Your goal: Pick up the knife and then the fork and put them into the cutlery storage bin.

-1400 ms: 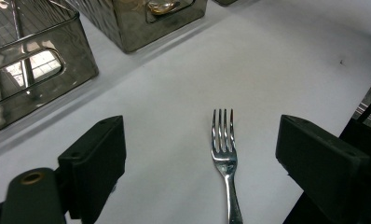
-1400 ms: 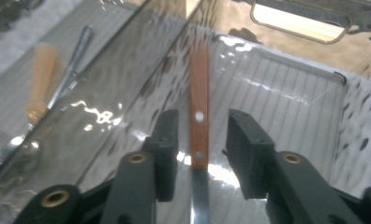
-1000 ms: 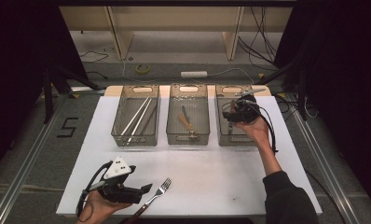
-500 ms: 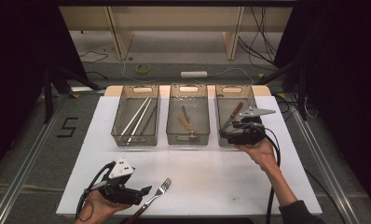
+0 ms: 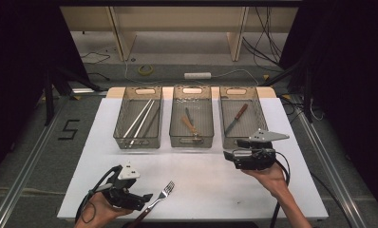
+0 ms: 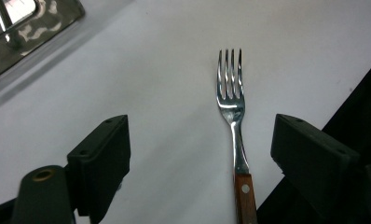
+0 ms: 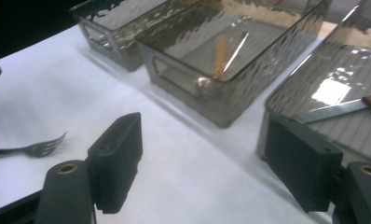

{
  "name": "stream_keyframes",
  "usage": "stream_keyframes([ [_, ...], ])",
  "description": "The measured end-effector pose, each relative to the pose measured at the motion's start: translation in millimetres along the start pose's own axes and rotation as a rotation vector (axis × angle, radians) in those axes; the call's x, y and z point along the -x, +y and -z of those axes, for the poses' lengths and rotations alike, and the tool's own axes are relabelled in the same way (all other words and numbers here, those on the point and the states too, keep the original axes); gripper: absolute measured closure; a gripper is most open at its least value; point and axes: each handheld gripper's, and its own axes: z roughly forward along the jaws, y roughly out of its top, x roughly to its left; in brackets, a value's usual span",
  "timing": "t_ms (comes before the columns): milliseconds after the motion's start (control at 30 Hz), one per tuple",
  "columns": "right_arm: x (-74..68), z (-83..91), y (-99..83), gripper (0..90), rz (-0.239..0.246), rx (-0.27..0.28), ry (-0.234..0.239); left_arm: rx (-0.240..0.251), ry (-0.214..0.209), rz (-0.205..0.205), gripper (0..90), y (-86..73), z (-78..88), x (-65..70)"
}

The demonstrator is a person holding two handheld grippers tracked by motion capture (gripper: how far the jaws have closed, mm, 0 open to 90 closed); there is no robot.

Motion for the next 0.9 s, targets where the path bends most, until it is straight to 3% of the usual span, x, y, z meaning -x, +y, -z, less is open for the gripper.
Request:
stream_keyframes([
  [167, -9.3, -1.0, -8.0, 28.1, 0.01, -0.017, 0.02, -0.113, -0.03, -0.023, 22.8, -2.8, -4.6, 2.8],
  [300, -15.5, -2.3, -13.3, 28.0, 0.02, -0.033, 0.028, -0.175, -0.051, -0.04, 25.8, -6.3, -9.2, 5.9],
  [900, -31.5, -2.9, -22.9, 28.0, 0.052, -0.07, 0.058, -0.334, -0.071, -0.122, 43.3, -17.5, -24.8, 19.2],
])
